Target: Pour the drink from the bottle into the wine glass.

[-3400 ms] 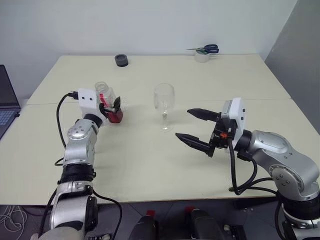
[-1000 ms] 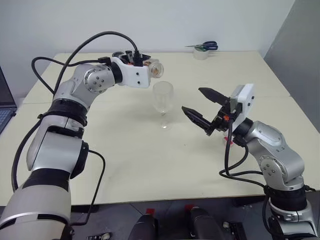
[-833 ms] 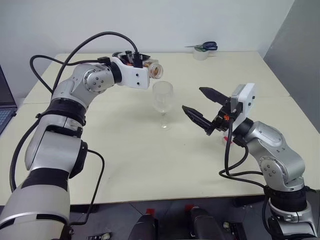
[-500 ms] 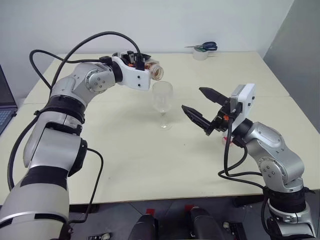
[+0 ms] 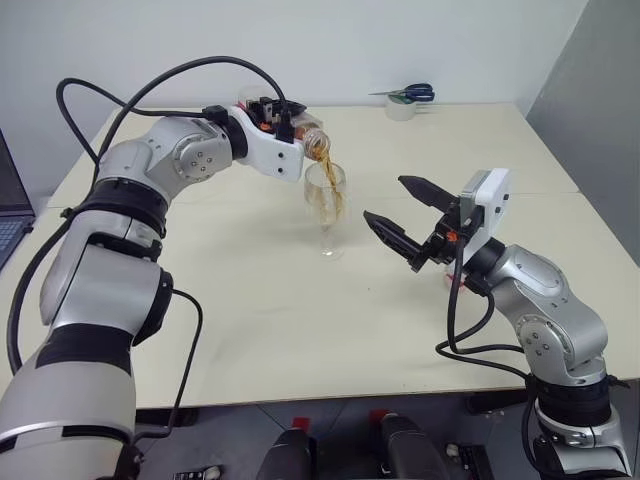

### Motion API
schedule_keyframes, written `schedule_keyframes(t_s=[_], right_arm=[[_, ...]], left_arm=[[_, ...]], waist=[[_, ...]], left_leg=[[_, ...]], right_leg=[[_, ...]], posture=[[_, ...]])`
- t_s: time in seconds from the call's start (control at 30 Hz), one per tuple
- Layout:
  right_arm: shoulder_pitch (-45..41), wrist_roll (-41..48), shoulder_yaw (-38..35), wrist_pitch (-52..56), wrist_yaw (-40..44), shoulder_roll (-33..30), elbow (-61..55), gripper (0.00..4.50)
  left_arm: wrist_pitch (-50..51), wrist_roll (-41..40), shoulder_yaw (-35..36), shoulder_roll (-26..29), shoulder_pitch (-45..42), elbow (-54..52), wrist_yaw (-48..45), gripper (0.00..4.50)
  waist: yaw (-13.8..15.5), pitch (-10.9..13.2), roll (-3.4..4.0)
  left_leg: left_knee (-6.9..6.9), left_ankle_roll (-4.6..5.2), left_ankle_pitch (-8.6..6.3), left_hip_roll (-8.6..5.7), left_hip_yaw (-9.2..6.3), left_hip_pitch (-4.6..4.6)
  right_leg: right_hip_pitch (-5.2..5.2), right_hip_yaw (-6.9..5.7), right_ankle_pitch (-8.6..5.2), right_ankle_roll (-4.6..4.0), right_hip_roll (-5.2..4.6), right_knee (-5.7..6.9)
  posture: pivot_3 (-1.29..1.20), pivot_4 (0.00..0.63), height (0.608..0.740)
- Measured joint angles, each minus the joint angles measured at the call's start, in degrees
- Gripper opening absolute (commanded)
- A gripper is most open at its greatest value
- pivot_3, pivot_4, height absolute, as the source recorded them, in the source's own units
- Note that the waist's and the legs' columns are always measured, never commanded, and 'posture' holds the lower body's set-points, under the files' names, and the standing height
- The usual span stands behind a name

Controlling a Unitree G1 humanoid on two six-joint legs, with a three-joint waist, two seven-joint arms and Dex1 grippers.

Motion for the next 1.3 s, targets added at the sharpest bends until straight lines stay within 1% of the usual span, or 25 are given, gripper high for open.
schedule_keyframes(t_s=[0.73, 1.3], right_arm=[[0.0, 0.0, 0.1, 0.0, 0.0, 0.5, 0.0, 4.50], [0.2, -0.2, 0.5, 0.0, 0.0, 0.8, 0.0, 4.50]], left_arm=[[-1.2, 3.3, -2.6, 1.6, -1.6, 0.2, 2.6, 1.69], [-1.1, 5.8, -4.5, 1.6, -3.2, 2.1, 5.3, 1.69]], waist=[[0.0, 0.0, 0.00], [0.0, 0.0, -0.01]], left_leg=[[0.03, 0.00, 0.00, -0.01, 0.03, 0.01], [0.05, 0.00, 0.00, -0.01, 0.04, 0.01]], right_leg=[[-0.01, 0.01, 0.00, 0.00, 0.00, 0.09], [-0.02, 0.00, 0.00, 0.00, 0.00, 0.11]], posture=[[0.00, 0.150, 0.740], [0.00, 0.150, 0.740]])
